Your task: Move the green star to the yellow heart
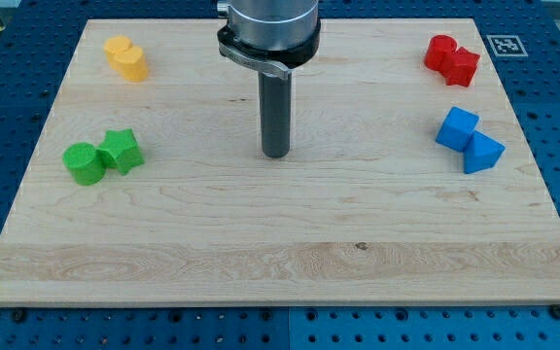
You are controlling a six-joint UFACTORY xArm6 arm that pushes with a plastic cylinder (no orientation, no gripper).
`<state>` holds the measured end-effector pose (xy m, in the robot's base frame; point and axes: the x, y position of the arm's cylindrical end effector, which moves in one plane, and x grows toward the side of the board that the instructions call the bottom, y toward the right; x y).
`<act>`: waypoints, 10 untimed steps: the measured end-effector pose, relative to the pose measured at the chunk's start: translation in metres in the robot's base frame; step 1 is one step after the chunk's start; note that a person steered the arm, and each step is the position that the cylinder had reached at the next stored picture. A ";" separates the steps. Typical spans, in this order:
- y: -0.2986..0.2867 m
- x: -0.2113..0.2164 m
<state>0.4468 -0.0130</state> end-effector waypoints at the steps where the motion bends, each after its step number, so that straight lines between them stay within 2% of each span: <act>1: -0.044 0.002; 2: -0.109 0.014; 3: -0.150 0.023; 4: -0.139 0.029; 5: -0.113 0.051; 6: -0.113 0.051; 7: -0.138 0.051; 8: -0.189 0.052; 9: -0.196 0.052; 10: -0.185 0.027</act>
<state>0.4736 -0.1980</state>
